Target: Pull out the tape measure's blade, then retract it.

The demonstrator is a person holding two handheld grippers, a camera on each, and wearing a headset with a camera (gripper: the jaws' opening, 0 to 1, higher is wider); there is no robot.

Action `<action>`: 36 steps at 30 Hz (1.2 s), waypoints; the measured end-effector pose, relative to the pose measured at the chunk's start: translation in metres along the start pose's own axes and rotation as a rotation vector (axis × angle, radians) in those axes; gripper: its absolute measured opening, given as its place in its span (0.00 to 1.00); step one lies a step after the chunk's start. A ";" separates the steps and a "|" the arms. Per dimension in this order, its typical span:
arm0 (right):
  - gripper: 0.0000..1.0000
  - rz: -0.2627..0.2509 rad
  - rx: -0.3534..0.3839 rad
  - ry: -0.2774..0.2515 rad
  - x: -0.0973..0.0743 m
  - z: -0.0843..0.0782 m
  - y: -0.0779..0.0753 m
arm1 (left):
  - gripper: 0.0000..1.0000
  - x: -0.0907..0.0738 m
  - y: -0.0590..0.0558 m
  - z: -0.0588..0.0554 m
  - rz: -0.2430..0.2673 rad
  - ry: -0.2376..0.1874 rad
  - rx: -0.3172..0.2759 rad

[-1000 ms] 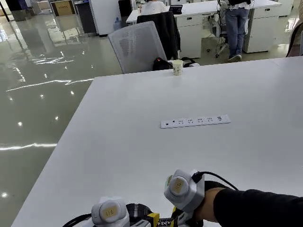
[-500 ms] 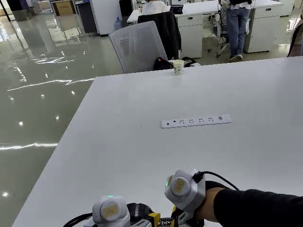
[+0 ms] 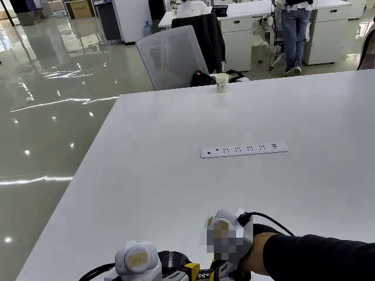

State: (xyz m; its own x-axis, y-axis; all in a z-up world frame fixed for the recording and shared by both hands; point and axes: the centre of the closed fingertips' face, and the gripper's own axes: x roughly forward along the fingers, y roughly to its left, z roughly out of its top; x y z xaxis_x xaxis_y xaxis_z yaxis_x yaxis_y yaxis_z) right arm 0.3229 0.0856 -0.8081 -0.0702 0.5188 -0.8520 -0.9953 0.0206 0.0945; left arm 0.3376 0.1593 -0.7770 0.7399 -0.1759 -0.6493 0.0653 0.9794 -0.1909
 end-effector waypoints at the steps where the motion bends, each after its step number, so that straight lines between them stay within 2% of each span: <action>1: 0.11 0.000 -0.020 -0.005 0.000 0.001 0.001 | 0.60 0.000 0.000 0.000 0.000 0.000 0.000; 2: 0.11 0.001 -0.036 -0.006 0.001 0.001 0.001 | 0.60 0.000 0.000 0.000 0.000 0.000 0.001; 12: 0.11 0.001 -0.015 -0.017 0.002 0.004 0.001 | 0.60 0.001 0.000 0.000 -0.001 0.001 0.000; 16: 0.11 0.008 -0.035 -0.013 0.002 0.004 0.001 | 0.60 0.001 0.000 0.000 -0.002 0.002 -0.001; 21: 0.11 0.024 -0.014 -0.031 0.002 0.004 0.000 | 0.60 0.001 0.000 0.000 -0.001 0.002 -0.003; 26: 0.11 0.031 -0.038 -0.029 0.003 0.004 0.001 | 0.60 0.001 0.000 0.000 -0.002 0.002 -0.003; 36: 0.10 0.027 -0.008 -0.042 0.007 0.010 0.001 | 0.60 0.001 0.001 0.000 -0.004 0.004 -0.005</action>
State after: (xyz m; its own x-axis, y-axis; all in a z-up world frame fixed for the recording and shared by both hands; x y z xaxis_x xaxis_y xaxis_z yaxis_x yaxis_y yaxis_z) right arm 0.3219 0.0979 -0.8087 -0.0939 0.5549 -0.8266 -0.9936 -0.0001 0.1128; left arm 0.3385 0.1602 -0.7784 0.7370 -0.1799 -0.6515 0.0645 0.9782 -0.1972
